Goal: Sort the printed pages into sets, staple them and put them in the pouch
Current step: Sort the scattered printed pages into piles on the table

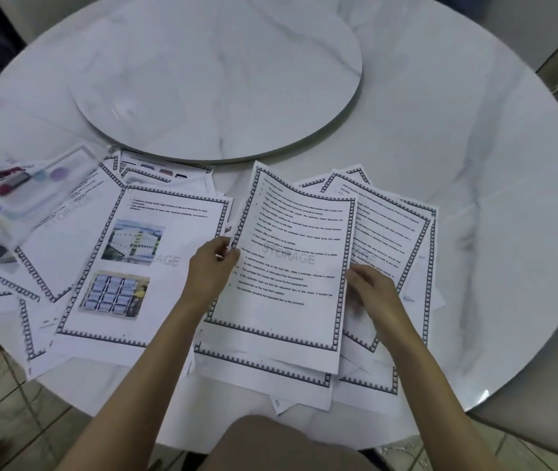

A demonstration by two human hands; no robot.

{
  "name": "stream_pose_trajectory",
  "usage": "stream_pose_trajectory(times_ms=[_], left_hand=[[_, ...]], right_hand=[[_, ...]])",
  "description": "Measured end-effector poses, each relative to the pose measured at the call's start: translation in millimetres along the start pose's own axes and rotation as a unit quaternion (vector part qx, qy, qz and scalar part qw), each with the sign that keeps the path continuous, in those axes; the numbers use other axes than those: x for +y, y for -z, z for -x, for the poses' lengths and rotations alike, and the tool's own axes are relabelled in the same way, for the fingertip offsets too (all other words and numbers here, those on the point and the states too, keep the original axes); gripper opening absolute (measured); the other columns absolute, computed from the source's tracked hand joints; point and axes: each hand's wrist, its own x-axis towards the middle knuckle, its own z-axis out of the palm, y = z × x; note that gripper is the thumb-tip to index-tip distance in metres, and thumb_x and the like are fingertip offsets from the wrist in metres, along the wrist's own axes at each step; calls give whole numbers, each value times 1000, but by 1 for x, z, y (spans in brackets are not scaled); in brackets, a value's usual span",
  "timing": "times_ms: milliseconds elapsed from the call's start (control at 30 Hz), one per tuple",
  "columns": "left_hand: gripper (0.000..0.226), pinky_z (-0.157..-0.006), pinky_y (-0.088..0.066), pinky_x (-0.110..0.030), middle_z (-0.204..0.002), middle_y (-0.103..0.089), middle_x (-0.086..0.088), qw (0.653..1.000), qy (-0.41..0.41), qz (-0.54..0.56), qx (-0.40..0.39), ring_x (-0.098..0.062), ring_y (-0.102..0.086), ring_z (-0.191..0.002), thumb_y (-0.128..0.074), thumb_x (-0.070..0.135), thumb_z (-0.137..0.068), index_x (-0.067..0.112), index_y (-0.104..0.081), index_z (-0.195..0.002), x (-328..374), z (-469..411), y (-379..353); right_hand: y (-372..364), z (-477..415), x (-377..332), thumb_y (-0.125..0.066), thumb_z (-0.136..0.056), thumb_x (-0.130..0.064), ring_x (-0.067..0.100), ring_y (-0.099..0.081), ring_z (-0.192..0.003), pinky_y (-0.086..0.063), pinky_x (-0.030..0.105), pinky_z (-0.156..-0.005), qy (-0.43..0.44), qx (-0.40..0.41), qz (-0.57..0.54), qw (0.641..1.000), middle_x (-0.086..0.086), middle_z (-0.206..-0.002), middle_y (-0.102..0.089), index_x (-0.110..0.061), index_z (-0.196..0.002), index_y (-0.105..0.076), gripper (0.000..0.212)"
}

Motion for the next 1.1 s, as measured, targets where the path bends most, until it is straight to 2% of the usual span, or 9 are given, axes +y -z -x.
stream_pose_trajectory(times_ms=[100,233,333,400,533,633,733,833,1100], left_hand=[[12,-62,-38,-14,-90,-59,2,1000,-10,13,8,-12,-50,-74,-46,18,-95,19,-55,-104,0,8,1],[27,-63,-40,-14,-106,-62,-2,999,-21,21,18,-16,-55,-87,-42,21,-98,15,-52,-122,-7,15,2],[24,-68,-42,-20,-93,-62,2,998,-26,46,37,-15,-56,-81,-41,21,-98,24,-53,-119,-15,20,3],[22,-69,-42,-22,-92,-63,4,997,-28,59,45,-11,-56,-80,-41,20,-98,23,-53,-117,-16,24,5],[37,-94,-41,-25,-127,-57,-4,995,-7,78,55,-20,-53,-118,-41,22,-98,13,-45,-134,-19,30,13],[46,-99,-31,-23,-141,-44,-5,994,10,92,61,-20,-42,-130,-41,22,-98,10,-33,-142,-19,31,18],[44,-95,-32,-22,-130,-49,0,992,17,96,77,-14,-45,-119,-41,20,-99,10,-35,-141,-18,34,23],[35,-86,-38,-26,-112,-53,5,992,14,91,92,-15,-53,-106,-40,17,-99,11,-45,-133,-20,36,30],[31,-91,-44,-38,-115,-59,-3,987,43,88,126,-23,-57,-104,-41,17,-98,11,-50,-128,-43,39,53]], right_hand=[[1,-1,1,-53,-93,-17,6,-56,-71,-43,9,-53,24,-5,9,1000,-6,-86,-65,-15,-103,-63,14],[1,-1,0,-51,-94,-13,12,-58,-73,-47,19,-64,46,-11,9,999,-5,-85,-66,-21,-94,-63,15],[7,-1,-1,-49,-94,-12,13,-60,-74,-50,16,-65,67,-4,17,998,-1,-86,-67,-21,-96,-65,18],[16,-2,2,-52,-93,-16,14,-62,-82,-49,19,-73,89,39,54,994,0,-91,-67,-15,-106,-64,18],[37,-11,13,-57,-91,-19,22,-53,-96,-39,27,-85,129,193,192,954,12,-109,-55,-4,-117,-58,30],[43,-19,23,-64,-85,-28,37,-43,-112,-37,42,-93,90,247,306,915,25,-120,-46,4,-125,-48,53],[41,-23,29,-70,-79,-34,40,-36,-117,-36,49,-92,47,256,361,896,27,-127,-39,6,-131,-39,73],[40,-28,30,-71,-79,-29,40,-36,-117,-35,48,-93,46,268,346,898,29,-127,-38,7,-130,-40,70],[43,-34,28,-73,-77,-16,42,-37,-119,-32,42,-99,12,291,241,926,31,-128,-39,7,-132,-39,69]])
